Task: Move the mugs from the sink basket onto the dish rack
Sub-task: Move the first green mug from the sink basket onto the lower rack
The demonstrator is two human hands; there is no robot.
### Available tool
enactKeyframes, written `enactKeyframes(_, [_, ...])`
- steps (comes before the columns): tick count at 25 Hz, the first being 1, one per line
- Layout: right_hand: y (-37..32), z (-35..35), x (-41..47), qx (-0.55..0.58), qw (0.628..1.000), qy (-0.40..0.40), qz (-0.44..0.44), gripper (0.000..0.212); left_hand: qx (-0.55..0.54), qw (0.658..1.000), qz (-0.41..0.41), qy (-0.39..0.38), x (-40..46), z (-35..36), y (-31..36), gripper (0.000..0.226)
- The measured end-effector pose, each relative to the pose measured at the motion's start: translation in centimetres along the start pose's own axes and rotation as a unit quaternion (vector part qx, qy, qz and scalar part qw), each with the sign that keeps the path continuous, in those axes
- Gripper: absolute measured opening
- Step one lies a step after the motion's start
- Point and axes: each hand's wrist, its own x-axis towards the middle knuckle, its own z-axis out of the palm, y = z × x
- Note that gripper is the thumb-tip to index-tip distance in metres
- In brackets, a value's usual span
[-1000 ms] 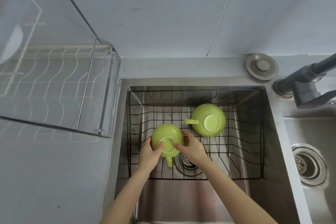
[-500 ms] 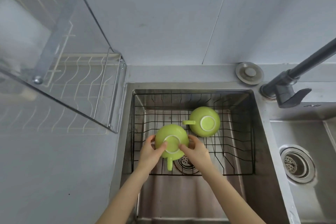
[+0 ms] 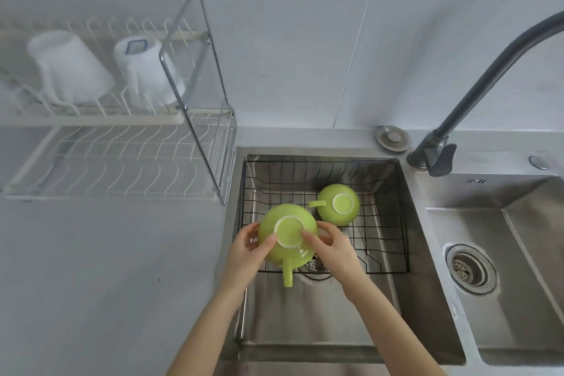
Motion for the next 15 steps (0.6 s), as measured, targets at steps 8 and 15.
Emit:
enactKeyframes(8, [-1.4, 4.3, -4.5, 0.003, 0.999, -0.014, -0.031, 0.054, -0.019, 0.999, 0.025, 0.015, -3.5, -5.9, -0.8, 0.039])
enactKeyframes(15, [-3.2, 10.8, -6.1, 0.004, 0.998, -0.021, -0.053, 0.052, 0.022, 0.999, 0.048, 0.011, -3.8, -13.4, -1.2, 0.046])
